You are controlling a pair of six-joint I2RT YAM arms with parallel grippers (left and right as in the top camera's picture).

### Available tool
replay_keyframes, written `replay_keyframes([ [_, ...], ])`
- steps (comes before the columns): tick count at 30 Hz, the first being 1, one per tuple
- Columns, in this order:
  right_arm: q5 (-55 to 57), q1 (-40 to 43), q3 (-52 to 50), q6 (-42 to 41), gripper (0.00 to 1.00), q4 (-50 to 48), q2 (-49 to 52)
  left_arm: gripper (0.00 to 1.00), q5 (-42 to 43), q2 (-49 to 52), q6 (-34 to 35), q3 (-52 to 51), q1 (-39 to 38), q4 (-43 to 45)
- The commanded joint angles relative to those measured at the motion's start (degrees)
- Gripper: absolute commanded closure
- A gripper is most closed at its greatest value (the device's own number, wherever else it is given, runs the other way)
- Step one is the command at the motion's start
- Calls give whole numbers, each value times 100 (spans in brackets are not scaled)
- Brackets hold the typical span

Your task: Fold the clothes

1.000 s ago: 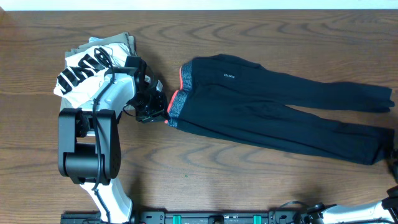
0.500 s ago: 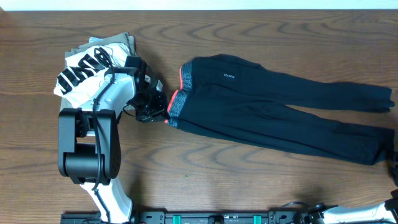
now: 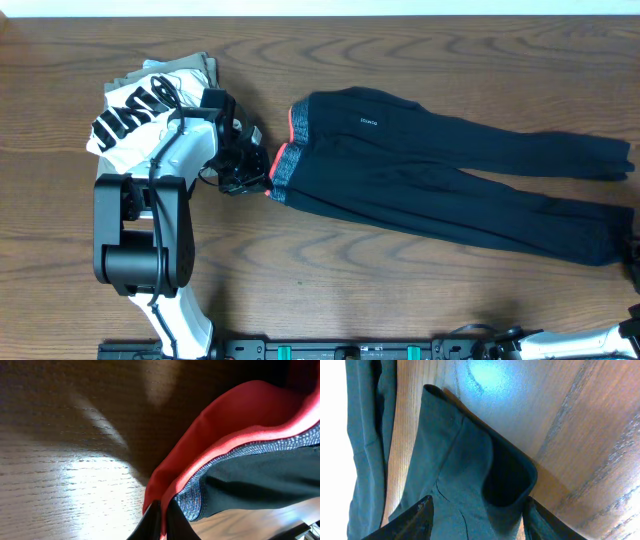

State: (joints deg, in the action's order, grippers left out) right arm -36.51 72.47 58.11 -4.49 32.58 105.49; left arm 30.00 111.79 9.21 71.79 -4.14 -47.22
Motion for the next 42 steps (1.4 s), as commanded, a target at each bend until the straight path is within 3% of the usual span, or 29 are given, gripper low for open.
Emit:
replay_keyframes([
  [1,-142,-7,-35,138,45,20,57,94,-50,-111,50,-46,55,20],
  [3,-81,-7,-35,138,52,46,57,94,-50,-111,50,-46,52,20],
  [4,-26,-7,-37,136,60,68,57,94,-50,-111,50,-46,55,20],
  [5,42,-7,-37,138,75,103,57,94,-50,-111,50,-46,55,20],
  [8,275,-7,-37,136,97,192,59,94,-50,-111,50,-46,55,17],
  [16,201,-72,-31,-240,99,452,22,94,-50,-111,50,-46,55,13],
  [22,234,-669,116,-385,99,752,-426,94,-48,-111,52,-46,55,-2],
  [29,1198,-1453,229,-629,99,901,-1117,94,-48,-111,50,-46,55,-136],
  [35,1467,-1550,229,-750,99,876,-1200,93,-70,-111,50,-46,55,-708],
  [36,1467,-1550,229,-750,99,870,-1200,89,-72,-111,50,-46,55,-815],
  [40,1467,-1550,229,-752,99,855,-1200,42,-162,-111,133,-46,55,-1016],
  [42,1467,-1550,229,-752,99,855,-1200,36,-245,-111,273,-46,55,-1025],
])
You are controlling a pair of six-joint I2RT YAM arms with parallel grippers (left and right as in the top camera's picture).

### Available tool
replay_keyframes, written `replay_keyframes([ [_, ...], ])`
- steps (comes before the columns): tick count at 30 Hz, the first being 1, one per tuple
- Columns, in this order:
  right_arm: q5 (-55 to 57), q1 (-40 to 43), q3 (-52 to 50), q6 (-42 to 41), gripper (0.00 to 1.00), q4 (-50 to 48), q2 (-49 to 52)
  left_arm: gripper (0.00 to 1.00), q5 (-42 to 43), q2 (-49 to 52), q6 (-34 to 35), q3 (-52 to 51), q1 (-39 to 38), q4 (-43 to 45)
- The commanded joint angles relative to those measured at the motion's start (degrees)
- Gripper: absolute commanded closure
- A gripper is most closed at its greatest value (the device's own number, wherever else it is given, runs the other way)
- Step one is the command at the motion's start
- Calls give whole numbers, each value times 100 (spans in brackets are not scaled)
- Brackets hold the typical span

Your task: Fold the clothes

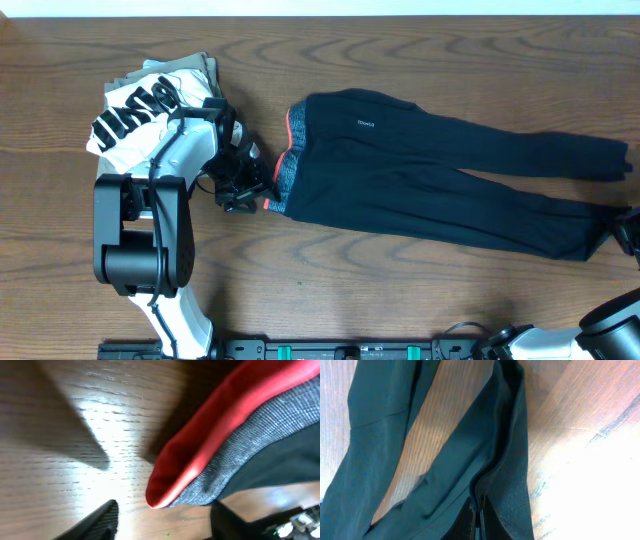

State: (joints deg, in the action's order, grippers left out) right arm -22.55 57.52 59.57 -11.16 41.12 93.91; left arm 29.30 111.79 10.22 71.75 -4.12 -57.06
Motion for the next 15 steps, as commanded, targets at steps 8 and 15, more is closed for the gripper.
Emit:
replay_keyframes([
  [8,70,-55,83,-81,99,48,-42,23,205,-109,452,-61,52,-87],
  [15,70,-55,83,-81,99,55,-42,29,787,-109,824,-350,44,345],
])
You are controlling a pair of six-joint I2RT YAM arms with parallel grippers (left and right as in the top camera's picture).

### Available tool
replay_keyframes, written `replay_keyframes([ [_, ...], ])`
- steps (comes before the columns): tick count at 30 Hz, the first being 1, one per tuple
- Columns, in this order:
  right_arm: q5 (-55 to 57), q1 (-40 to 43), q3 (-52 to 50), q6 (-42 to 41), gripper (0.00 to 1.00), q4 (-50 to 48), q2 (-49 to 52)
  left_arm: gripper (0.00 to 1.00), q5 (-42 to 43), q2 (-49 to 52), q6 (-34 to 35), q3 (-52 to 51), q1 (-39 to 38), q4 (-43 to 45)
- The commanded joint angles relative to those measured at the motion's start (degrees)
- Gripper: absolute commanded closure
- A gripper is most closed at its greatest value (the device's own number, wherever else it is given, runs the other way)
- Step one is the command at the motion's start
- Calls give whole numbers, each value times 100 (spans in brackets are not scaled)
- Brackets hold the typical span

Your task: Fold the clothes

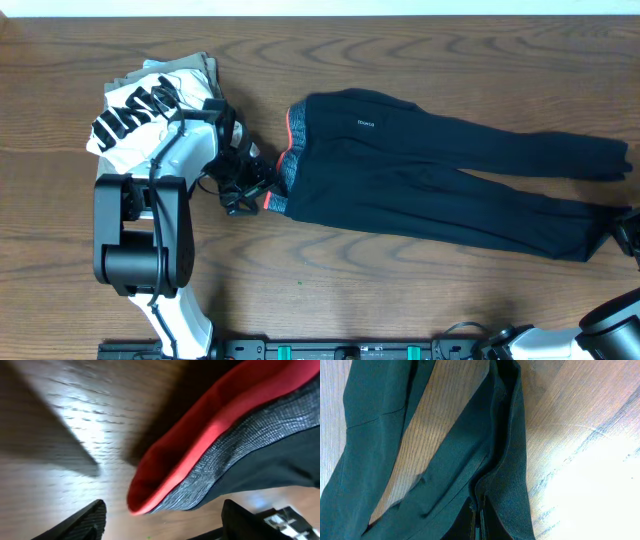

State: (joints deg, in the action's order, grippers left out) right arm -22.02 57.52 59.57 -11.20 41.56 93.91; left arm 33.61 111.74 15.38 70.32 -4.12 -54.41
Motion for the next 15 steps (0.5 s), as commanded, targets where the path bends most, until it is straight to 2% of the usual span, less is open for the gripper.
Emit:
replay_keyframes([
  [1,17,-55,83,-76,99,11,-42,30,352,-103,387,-269,42,151],
  [5,17,-55,83,-76,99,4,-42,36,354,-103,614,-474,42,496],
  [10,17,-55,83,-76,99,4,-42,58,656,-103,638,-538,42,745],
  [13,17,-55,83,-76,99,11,-42,81,651,-103,634,-538,42,859],
  [14,17,-55,83,-74,99,44,-42,94,656,-116,597,-533,42,892],
  [15,15,-55,83,-74,99,57,-42,94,654,-136,490,-531,42,863],
])
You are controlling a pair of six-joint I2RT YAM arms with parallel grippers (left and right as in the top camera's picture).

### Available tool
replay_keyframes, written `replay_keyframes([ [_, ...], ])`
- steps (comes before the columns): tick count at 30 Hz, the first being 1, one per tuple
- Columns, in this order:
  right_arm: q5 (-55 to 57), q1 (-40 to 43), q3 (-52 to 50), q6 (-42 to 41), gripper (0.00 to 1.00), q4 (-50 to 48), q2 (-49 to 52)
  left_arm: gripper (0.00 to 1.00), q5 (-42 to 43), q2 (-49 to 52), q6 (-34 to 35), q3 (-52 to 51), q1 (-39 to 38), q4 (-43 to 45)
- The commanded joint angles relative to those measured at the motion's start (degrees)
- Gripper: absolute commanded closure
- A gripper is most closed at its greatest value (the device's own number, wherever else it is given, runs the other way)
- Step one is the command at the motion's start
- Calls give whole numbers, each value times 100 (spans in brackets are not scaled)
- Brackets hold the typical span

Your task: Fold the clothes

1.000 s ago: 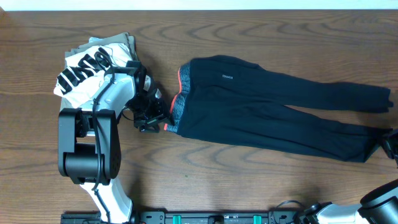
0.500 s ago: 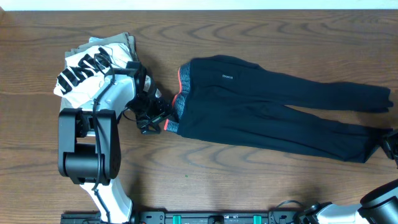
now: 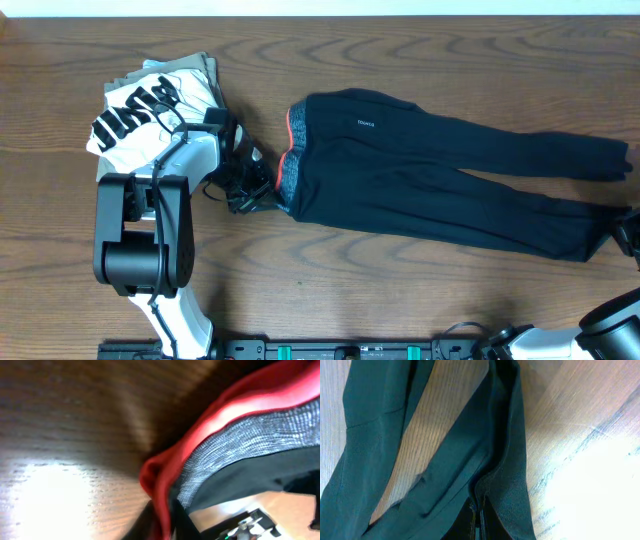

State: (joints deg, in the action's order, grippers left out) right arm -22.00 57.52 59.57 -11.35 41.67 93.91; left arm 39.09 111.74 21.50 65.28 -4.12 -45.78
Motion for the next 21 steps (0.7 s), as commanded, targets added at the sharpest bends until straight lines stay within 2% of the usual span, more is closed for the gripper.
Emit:
replay_keyframes([
  [1,2,-55,83,-59,99,61,-44,94,101,-184,-238,-26,42,-50],
  [6,-68,-52,87,-59,99,136,-87,94,-216,-874,-625,-26,57,-302],
  [10,-98,-35,87,-63,99,306,-341,94,-1088,-1961,-623,-28,57,-520],
  [17,-354,297,120,-87,99,699,-1060,94,-1191,-2988,-619,-28,57,-857],
  [21,-354,505,120,-175,99,935,-1390,94,-1792,-3440,-468,-28,57,-1126],
])
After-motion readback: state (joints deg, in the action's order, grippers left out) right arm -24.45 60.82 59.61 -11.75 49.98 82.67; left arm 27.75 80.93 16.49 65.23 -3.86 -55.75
